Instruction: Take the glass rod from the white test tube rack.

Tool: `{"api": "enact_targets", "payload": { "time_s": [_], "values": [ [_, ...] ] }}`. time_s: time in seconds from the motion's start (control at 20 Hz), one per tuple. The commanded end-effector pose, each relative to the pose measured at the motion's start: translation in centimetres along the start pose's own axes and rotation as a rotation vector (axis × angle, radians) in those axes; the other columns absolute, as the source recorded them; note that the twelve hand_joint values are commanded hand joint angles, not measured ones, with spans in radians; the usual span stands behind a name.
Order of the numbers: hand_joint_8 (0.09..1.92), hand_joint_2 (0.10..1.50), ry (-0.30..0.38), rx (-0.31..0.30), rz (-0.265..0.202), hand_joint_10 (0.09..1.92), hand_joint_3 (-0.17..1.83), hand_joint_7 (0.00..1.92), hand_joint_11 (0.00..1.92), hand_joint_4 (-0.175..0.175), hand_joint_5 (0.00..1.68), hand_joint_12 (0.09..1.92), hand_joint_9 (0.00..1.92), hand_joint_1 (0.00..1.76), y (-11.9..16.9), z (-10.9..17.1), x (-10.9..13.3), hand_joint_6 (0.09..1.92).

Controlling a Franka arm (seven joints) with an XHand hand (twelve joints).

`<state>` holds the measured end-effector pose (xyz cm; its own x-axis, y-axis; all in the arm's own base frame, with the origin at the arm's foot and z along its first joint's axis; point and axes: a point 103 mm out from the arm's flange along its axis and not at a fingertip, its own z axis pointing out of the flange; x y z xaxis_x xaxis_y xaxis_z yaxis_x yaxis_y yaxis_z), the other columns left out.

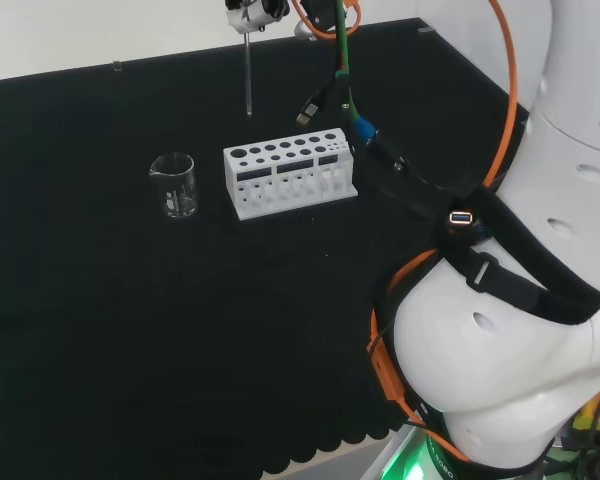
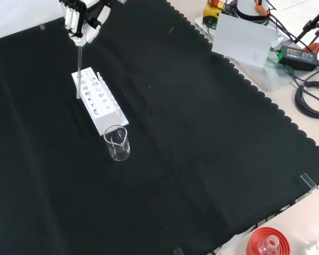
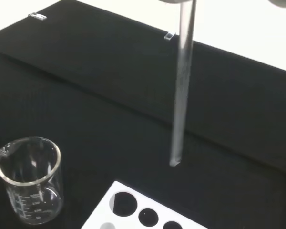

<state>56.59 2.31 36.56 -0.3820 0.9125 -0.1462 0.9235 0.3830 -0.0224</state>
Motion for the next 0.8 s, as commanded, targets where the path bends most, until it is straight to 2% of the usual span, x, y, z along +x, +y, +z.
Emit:
{"api": "enact_targets", "payload": {
  "time_s": [0.05,0.8],
  "values": [
    [0.69,1.08,0.001,-0.014,0.000,0.59,-0.17,1.32,1.59,-0.175,1.23,0.54,1.63,1.32,-2.1,-1.9,1.0,0.44],
    [0.66,1.07,0.006,-0.028,-0.016,0.57,-0.17,1.33,1.60,-0.175,1.25,0.53,1.65,1.32,-5.4,-3.5,2.8,0.40]
  ]
}}
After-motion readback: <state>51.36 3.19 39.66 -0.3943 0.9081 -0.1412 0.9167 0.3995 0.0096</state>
